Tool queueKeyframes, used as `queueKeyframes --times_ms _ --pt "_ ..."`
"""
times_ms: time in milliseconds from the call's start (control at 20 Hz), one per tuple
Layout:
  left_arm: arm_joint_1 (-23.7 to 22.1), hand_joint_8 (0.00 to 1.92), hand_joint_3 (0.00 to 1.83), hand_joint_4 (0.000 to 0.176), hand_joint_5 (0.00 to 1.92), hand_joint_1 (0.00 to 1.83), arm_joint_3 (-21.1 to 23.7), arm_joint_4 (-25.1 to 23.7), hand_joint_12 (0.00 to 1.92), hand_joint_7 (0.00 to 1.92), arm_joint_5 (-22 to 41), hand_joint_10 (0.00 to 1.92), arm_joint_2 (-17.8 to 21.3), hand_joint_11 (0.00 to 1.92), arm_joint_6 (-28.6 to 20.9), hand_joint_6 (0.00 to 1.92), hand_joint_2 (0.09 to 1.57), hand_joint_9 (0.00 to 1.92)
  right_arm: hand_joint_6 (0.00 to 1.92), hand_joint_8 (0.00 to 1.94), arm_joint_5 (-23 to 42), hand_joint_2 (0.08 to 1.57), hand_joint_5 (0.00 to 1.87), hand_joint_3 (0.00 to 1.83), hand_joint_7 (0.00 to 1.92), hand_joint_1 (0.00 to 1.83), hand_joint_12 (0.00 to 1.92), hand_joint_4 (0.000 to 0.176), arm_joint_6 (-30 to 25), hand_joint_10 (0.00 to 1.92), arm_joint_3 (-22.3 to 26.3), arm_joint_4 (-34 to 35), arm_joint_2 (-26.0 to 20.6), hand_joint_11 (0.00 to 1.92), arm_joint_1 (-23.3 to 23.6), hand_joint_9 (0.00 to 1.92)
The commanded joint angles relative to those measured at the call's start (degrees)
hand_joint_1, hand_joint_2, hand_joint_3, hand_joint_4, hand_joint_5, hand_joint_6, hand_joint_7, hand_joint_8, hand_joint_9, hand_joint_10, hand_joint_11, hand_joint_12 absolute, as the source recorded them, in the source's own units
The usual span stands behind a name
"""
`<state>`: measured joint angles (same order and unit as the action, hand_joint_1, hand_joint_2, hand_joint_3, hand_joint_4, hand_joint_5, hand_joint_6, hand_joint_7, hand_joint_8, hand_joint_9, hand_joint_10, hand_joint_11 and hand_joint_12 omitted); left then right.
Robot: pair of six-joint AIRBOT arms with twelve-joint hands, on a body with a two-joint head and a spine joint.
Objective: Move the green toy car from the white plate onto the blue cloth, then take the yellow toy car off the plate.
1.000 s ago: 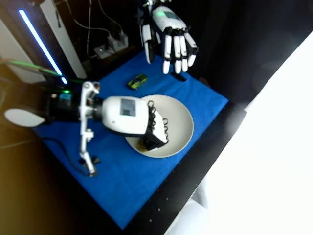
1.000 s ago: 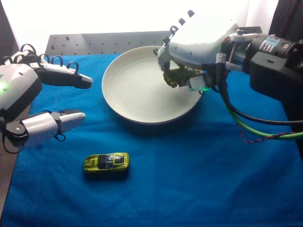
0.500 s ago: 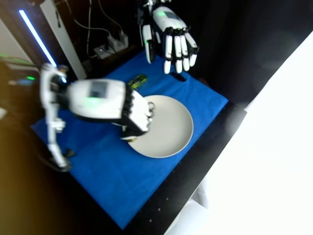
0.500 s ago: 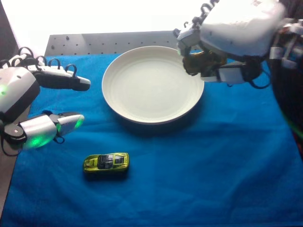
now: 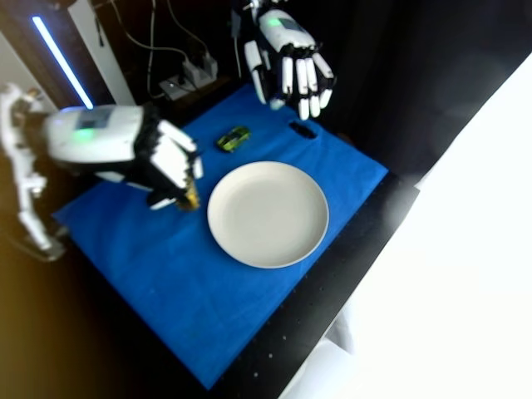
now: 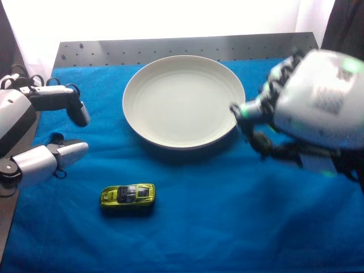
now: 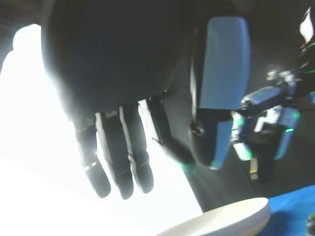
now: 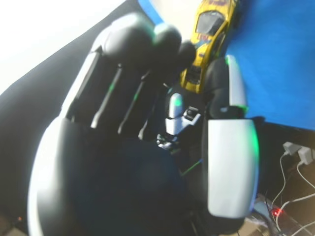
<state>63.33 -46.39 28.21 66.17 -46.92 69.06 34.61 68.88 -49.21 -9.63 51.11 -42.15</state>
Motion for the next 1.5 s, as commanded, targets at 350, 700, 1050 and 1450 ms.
queueKeyframes --times_ms 350,700,1050,1450 --pt "0.0 0.01 0.00 0.070 0.74 0.75 0.2 -1.0 1.06 0.62 7.3 0.01 0.1 0.00 -0.3 0.02 1.20 0.50 0.94 0.93 7.2 1.08 1.06 0.00 1.02 1.25 1.40 0.000 -0.2 1.07 0.8 2.4 3.1 0.88 -6.3 1.00" --pt "0.1 0.00 0.00 0.101 0.76 0.74 0.2 -0.9 1.04 0.62 7.2 0.01 0.1 0.00 -0.3 0.01 1.19 0.49 0.65 0.95 7.9 0.96 0.60 0.00 0.50 1.12 1.57 0.000 -0.2 1.20 -0.1 4.9 4.2 0.25 -7.1 0.42" --pt "0.2 0.00 0.00 0.176 0.66 0.85 0.2 -0.8 1.00 0.62 7.7 0.00 0.1 0.00 -0.3 1.45 1.27 0.47 0.96 1.31 17.4 0.92 0.38 0.00 0.32 0.87 1.76 0.000 -0.2 1.47 2.6 6.6 -1.1 0.31 -7.1 0.38" --pt "0.6 0.01 0.00 0.176 0.63 0.83 0.2 -0.6 0.92 0.64 11.1 0.00 0.9 0.00 -1.5 1.49 1.29 0.47 1.34 1.44 33.8 1.07 0.27 0.27 0.45 0.50 1.89 0.000 0.0 1.59 3.8 12.5 -6.8 0.36 -7.7 0.45"
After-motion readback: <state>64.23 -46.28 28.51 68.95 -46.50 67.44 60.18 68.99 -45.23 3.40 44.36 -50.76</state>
